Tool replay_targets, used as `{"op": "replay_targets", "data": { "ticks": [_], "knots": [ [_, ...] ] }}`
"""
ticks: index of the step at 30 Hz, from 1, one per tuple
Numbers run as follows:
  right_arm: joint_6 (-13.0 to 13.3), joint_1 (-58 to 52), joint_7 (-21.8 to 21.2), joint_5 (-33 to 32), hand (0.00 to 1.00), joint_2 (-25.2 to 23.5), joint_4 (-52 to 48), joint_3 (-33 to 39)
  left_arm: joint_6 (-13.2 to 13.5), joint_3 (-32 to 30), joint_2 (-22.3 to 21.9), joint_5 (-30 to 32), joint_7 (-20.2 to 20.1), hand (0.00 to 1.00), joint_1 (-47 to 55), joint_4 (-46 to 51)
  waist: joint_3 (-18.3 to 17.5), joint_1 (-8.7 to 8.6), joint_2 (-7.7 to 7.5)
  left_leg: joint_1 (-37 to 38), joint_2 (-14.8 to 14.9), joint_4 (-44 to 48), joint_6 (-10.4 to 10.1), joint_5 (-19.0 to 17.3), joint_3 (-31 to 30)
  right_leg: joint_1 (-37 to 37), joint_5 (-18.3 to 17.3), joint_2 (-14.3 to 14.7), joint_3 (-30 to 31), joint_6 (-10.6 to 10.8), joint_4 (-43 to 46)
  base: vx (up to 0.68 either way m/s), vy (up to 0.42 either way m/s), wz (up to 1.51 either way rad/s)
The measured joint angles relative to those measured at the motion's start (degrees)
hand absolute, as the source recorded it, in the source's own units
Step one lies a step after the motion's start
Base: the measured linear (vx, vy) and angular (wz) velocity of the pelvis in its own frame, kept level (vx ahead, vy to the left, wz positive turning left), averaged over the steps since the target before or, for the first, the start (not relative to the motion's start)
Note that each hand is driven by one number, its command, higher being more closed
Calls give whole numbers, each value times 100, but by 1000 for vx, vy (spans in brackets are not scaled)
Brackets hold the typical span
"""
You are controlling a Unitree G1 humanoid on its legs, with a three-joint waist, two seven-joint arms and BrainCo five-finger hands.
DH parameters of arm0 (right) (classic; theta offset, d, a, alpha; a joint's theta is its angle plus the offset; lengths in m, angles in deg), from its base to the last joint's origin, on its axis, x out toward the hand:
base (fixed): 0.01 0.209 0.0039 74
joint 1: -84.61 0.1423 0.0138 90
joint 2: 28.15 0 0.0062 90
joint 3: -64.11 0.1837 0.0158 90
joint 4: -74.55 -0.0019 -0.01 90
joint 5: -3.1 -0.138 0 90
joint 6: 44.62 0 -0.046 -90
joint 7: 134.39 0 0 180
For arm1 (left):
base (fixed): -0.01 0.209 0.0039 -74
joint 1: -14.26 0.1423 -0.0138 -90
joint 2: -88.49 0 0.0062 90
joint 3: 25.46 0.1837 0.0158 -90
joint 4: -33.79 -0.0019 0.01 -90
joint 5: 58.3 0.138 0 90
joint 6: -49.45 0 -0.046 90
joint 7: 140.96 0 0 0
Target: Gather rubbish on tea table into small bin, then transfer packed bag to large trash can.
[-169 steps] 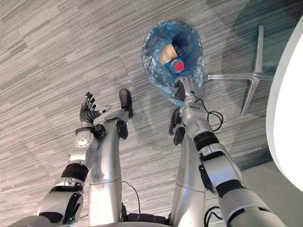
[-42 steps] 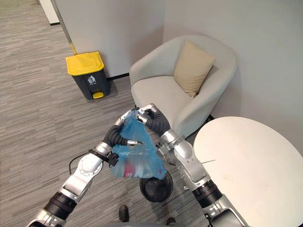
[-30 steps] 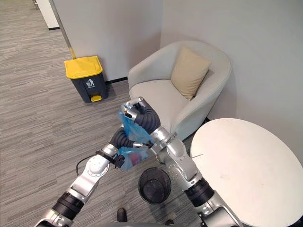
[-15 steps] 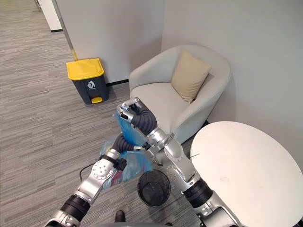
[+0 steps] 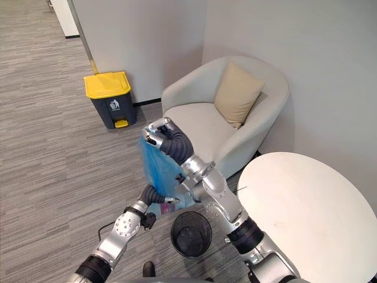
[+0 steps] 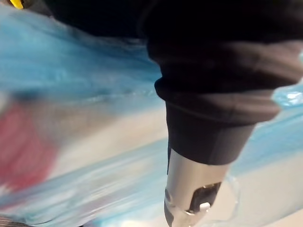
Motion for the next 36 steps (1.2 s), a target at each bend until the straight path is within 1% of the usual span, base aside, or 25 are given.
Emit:
{"op": "replay_targets", "data": {
  "ticks": [6, 9, 13, 15, 16, 18, 21, 23, 24, 27, 31, 36],
  "knots": [
    [1, 43, -13, -2, 100, -90, 0, -187, -5, 151, 0, 9, 7, 0, 0, 36, 0, -10, -1, 0, 0, 0, -1, 0, 1, 0, 0, 0, 1, 0, 2, 0, 0, 0],
    [1, 103, -20, -4, 100, -134, -1, -346, -12, 160, -8, 94, 83, 0, -1, 64, 0, -13, -1, 0, 3, 1, -2, 0, 3, -1, 0, 2, 2, -1, 2, 0, 0, 0],
    [1, 161, -25, -7, 100, -186, -1, -618, -177, 199, -61, 476, 438, 0, -2, 169, 0, -10, -1, 0, 2, 1, -2, -1, 5, -1, 1, 1, 4, -1, 1, 0, 0, 0],
    [1, 158, -22, -11, 100, -242, 0, -640, -210, 194, -141, 509, 571, 0, -4, 170, 0, -12, -1, 0, 2, 1, -2, -1, 5, 0, 1, 1, 4, -1, 2, 0, 0, 0],
    [1, 157, -21, -44, 100, -274, 0, -645, -219, 190, -185, 525, 659, 100, -11, 178, 0, -12, -1, 1, 2, 1, -2, -1, 5, 0, 1, 1, 4, -1, 2, 0, 0, 0],
    [1, 144, -16, -126, 100, -317, 4, -704, -222, 192, -235, 576, 754, 100, -29, 191, 0, -14, -1, 1, 2, 1, -2, -1, 5, 0, 1, 1, 4, -1, 2, 0, 0, 0],
    [1, 91, -20, -278, 100, -364, 46, -960, -262, 213, -263, 602, 759, 100, -57, 220, 0, -17, -2, 2, 2, 2, -2, 0, 5, 2, 1, 1, 4, -1, 1, 0, 0, 0],
    [1, 8, -28, -384, 100, -406, 94, -1068, -342, 223, -309, 625, 760, 100, -108, 220, 0, -13, -2, 2, 1, 2, -2, 0, 5, 2, 1, 1, 4, -1, 1, 0, 0, 0],
    [1, -9, -35, -449, 100, -511, 231, -1088, -371, 252, -331, 621, 760, 100, -132, 218, 0, -18, -2, 3, 2, 2, -2, 0, 5, 3, 1, 1, 4, -1, 2, 0, 0, 0],
    [1, -56, -70, -505, 100, -616, 427, -1139, -390, 382, -340, 608, 755, 100, -178, 216, 0, -20, -3, 5, 0, 2, -2, 0, 5, 3, 1, -2, 4, -1, 5, 0, 0, 0],
    [1, -124, -150, -511, 100, -617, 488, -1340, -392, 383, -345, 565, 756, 100, -195, 209, 0, -24, -4, 8, 1, 2, -2, 0, 5, 5, 0, -2, 4, -2, 5, 0, 0, 0],
    [2, -351, -264, -500, 100, -660, 585, -1365, -395, 371, -344, 559, 750, 100, -243, 91, -5, -24, -13, 10, -1, 2, -2, 0, 4, 7, 0, -7, 3, -1, 6, 0, 0, 0]
  ]
}}
